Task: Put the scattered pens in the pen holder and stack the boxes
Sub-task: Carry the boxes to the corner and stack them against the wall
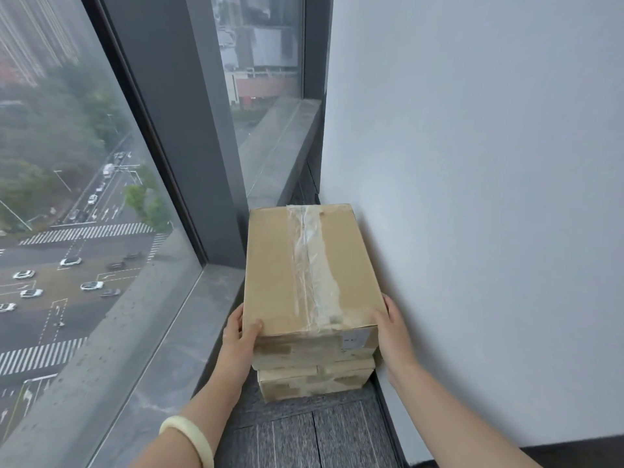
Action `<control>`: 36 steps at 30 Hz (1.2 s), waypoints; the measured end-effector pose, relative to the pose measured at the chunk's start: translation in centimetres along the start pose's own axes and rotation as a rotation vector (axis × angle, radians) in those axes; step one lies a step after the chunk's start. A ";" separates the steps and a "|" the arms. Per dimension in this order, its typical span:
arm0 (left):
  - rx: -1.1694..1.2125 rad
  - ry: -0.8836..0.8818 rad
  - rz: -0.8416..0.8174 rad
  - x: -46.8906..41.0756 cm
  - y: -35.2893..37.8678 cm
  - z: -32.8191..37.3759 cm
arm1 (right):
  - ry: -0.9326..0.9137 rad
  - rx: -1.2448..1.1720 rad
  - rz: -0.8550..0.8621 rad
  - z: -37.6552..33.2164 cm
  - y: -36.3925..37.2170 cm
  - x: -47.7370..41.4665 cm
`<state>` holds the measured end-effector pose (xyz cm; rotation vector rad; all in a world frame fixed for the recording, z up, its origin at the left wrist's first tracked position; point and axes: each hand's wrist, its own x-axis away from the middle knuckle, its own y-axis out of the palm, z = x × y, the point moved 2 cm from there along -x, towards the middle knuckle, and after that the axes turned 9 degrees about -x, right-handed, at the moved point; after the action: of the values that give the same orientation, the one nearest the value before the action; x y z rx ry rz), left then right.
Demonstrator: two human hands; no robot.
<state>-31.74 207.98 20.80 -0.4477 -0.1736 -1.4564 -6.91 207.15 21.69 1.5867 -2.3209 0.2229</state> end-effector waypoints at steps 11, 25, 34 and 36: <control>0.324 -0.203 -0.066 -0.1 0.7 -3.6 | 0.286 -0.282 -0.079 3.6 -0.6 -0.6; 0.385 -0.287 -0.014 -0.5 3.3 -6.9 | 0.395 -0.259 -0.028 7.2 -1.5 -0.7; 0.346 -0.297 -0.008 -0.2 2.9 -8.5 | 0.379 -0.364 0.023 7.8 -2.0 -0.3; 0.342 -0.295 -0.014 -0.2 2.8 -8.7 | 0.372 -0.370 0.030 7.7 -1.9 -0.1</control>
<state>-30.33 204.85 12.31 -0.3787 -0.6523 -1.3359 -6.50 204.19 14.40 1.2134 -1.9634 0.0783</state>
